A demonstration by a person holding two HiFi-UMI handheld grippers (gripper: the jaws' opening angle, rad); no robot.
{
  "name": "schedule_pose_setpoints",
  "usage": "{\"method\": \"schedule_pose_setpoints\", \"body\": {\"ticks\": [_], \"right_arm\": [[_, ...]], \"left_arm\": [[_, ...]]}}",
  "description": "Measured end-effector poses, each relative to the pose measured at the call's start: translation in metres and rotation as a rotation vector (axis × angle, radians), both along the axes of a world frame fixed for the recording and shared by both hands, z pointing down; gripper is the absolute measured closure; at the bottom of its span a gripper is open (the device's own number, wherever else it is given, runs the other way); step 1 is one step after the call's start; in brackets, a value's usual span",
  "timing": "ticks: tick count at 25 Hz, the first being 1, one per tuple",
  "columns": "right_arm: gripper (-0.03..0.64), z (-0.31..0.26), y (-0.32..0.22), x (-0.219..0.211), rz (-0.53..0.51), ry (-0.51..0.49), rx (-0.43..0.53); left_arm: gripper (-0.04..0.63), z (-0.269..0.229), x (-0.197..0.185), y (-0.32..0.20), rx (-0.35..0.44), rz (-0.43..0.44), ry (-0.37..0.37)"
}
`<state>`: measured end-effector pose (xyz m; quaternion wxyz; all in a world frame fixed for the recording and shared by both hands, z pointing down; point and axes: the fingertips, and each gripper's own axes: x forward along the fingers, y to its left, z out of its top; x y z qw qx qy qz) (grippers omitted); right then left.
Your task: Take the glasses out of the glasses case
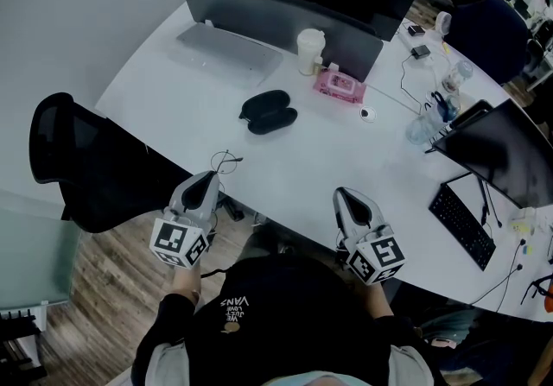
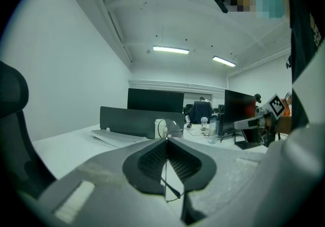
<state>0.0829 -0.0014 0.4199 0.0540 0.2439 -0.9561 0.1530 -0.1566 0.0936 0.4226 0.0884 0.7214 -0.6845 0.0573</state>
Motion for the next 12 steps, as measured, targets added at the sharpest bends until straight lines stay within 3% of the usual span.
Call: {"method": "schedule_pose_setpoints", "body": {"ticks": [12], "right_arm": [[0.618, 0.0003, -0.0009, -0.0025, 0.000, -0.005, 0.005]], "left_arm": [[0.586, 0.0005, -0.0026, -0.0009, 0.004, 0.001, 0.008]]}}
